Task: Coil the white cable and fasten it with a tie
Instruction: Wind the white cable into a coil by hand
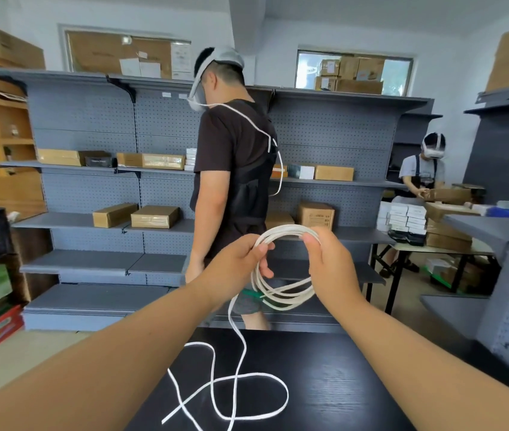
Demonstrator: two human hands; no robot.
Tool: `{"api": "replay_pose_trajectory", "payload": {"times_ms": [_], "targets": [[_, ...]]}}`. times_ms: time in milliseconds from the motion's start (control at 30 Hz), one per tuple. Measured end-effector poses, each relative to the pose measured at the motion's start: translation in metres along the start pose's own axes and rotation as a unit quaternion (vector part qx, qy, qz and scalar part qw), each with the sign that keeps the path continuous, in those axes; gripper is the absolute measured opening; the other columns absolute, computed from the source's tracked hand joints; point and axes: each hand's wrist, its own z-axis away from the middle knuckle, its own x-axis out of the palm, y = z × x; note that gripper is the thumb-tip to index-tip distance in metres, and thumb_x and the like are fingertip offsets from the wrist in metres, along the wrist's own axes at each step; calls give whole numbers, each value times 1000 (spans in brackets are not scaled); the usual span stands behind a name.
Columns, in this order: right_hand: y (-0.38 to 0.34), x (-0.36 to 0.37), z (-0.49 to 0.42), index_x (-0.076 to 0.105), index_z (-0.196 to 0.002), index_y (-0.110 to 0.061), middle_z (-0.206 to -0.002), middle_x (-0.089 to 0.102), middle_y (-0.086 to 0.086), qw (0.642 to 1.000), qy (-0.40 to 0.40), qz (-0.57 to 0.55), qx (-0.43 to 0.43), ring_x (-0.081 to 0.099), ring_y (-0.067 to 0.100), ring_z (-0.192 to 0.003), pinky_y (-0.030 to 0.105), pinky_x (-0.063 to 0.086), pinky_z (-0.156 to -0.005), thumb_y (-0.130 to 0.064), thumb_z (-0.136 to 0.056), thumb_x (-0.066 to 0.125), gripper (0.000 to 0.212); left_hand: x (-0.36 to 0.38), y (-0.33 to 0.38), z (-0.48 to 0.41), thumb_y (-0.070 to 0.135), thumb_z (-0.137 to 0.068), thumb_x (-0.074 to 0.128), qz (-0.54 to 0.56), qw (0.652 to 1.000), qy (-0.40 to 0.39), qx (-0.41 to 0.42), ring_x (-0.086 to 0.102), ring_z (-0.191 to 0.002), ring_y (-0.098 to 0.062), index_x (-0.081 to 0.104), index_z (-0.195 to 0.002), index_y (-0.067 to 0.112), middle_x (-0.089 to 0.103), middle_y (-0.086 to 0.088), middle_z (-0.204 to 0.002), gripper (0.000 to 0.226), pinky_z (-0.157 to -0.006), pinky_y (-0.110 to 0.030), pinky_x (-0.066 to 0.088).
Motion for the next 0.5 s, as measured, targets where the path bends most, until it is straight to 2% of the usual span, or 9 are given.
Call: {"api": "replay_pose_trajectory", "payload": {"times_ms": [67,133,267,333,367,433,500], "targets": [[-2,5,0,57,-100,-10,-67,46,-11,1000,-5,-7,11,54,21,-68,24,36,-58,-25,-98,38,25,-2,-2,-2,21,-100,37,-57,997,34,30,53,-55,4,55,-90,25,59,1,-63,21,-72,-17,46],[-4,8,0,56,-101,-11,-67,47,-9,999,-20,-14,28,57,21,-65,21,40,-55,-26,-99,37,24,-5,-4,-4,19,-99,38,-55,997,44,39,52,-54,2,56,-91,24,54,2,-60,21,-76,-25,52],[-3,10,-1,54,-99,-17,-64,54,0,997,-58,-24,45,55,13,-60,15,40,-56,-25,-99,35,20,-15,-6,-10,20,-99,38,-75,997,27,18,56,-59,-10,58,-94,17,51,-1,-63,20,-76,-28,57],[-2,12,-1,53,-102,-21,-65,55,2,995,-82,-40,48,54,13,-59,13,41,-57,-23,-99,35,18,-22,-7,-13,21,-99,39,-99,995,17,12,56,-55,-5,59,-97,12,50,3,-62,23,-79,-34,57],[-2,14,-1,51,-104,-23,-67,54,1,993,-93,-51,51,55,15,-60,14,44,-58,-22,-99,36,16,-24,-7,-14,22,-99,39,-109,994,16,10,55,-53,-2,60,-99,9,50,4,-62,24,-80,-36,56],[-5,16,-2,49,-109,-26,-72,53,-3,990,-107,-66,63,57,17,-61,25,49,-63,-22,-98,38,16,-27,-7,-15,21,-99,38,-117,993,13,6,53,-51,-1,59,-101,7,49,3,-64,25,-80,-34,56],[-10,18,-5,47,-117,-28,-76,55,-3,988,-118,-62,78,61,19,-69,25,47,-64,-25,-98,40,20,-30,-7,-16,22,-99,38,-125,992,4,2,54,-56,-6,59,-101,9,48,2,-66,24,-78,-30,56]]}}
